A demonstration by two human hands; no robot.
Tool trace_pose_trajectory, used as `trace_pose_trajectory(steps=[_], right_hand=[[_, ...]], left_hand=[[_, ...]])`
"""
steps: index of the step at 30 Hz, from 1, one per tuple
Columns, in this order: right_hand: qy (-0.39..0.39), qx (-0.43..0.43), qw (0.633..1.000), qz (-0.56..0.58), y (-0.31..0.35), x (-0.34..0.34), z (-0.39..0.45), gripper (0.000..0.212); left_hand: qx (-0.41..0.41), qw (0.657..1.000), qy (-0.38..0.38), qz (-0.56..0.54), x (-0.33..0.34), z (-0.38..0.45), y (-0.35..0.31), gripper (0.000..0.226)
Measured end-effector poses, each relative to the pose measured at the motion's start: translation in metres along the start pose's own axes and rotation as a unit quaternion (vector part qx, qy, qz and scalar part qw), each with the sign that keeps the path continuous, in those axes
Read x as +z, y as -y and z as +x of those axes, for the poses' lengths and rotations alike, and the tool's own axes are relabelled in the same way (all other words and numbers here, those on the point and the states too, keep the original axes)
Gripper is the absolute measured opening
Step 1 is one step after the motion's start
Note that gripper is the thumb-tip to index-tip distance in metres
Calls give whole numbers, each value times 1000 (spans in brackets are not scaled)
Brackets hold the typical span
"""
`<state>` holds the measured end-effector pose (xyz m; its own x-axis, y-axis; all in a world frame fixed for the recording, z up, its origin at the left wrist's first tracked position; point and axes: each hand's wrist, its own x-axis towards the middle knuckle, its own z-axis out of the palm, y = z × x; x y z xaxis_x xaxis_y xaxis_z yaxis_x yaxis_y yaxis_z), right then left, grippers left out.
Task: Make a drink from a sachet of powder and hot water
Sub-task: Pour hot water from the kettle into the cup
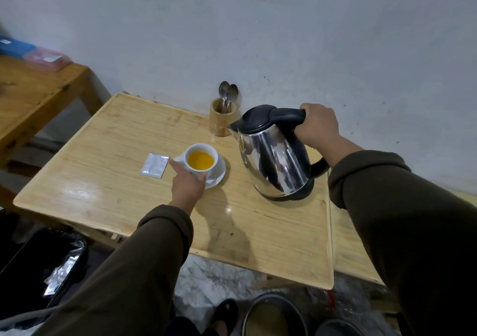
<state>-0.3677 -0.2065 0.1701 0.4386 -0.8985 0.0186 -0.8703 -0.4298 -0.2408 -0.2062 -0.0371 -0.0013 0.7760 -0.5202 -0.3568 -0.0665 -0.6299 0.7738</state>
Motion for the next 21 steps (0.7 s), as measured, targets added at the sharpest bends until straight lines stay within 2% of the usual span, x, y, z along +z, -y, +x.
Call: trace_pose_trajectory(steps=[3, 7, 11, 13, 16, 21], right_hand=[[-27, 41, 997, 53, -15, 3, -6, 16], [-73, 107, 984, 125, -35, 15, -20, 24], [-116, 188, 958, 181, -52, 24, -36, 24], [-134, 228, 941, 213, -60, 26, -42, 25], [-162, 276, 912, 255, -69, 32, -49, 25], [-197, 321, 879, 292, -79, 38, -54, 27]], left_hand=[[6, 1000, -11, 15, 8, -6, -1, 80], [3, 999, 0, 37, 22, -5, 8, 87], [-19, 994, 9, 103, 31, -5, 11, 54], [-7, 983, 19, 181, 34, -4, 13, 46], [31, 954, 33, 298, 39, -3, 17, 50], [32, 937, 45, 345, 45, -2, 17, 50]])
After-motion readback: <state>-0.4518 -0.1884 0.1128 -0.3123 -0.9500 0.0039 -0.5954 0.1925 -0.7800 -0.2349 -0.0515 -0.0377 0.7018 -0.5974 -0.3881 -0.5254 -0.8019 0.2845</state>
